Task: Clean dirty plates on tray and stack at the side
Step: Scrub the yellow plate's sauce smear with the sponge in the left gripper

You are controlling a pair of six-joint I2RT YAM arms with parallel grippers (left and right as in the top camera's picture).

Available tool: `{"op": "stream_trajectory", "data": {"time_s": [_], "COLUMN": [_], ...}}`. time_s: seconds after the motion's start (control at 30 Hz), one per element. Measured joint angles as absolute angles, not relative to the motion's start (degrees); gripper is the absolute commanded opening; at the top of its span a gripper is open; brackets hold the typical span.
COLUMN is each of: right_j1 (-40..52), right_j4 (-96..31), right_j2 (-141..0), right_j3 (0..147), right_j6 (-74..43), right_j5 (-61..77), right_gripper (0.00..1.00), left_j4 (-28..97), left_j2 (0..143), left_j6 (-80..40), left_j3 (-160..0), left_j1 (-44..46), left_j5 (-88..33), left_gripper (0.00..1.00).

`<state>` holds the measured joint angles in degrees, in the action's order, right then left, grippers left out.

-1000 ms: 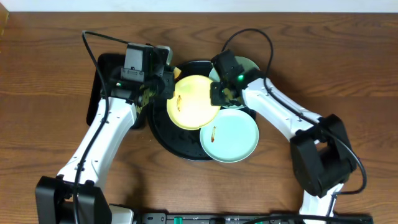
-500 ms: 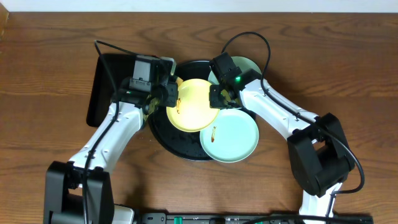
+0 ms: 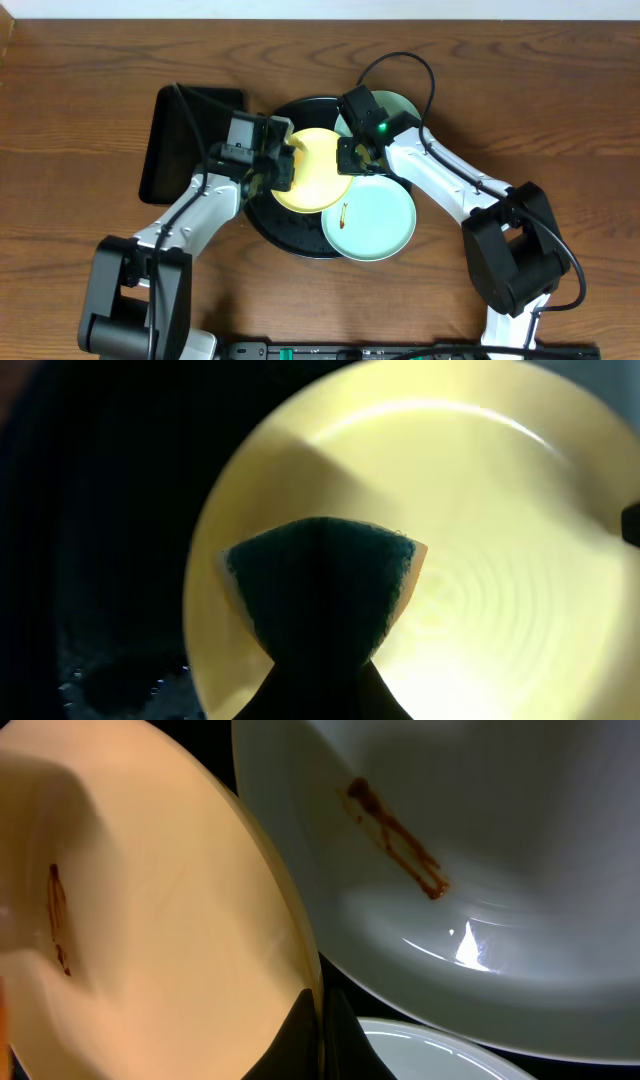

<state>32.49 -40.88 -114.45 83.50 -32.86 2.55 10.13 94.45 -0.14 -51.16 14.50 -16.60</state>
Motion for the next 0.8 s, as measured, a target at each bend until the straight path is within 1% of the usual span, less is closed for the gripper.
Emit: {"op": "stream_trajectory", "data": {"time_s": [0.33,0.8], "right_j1": [32.6,32.6], "right_j4": [-40.9,-41.0], "right_j2": [-114.5,-114.4], "right_j3": [83.5,83.5], "right_j6": [-32.9,-32.9], "right_j5": [2.5,2.5], "right_gripper": [0.02,0.02], "left_j4": [5.7,3.5], "left_j2": [94.5,94.6], "left_j6": [-0.2,-0.2], "left_j3": [-48.9,-46.3], "left_j1": [17.3,17.3], "left_j5": [-16.6,-16.0], "left_gripper": [0.07,0.07]}}
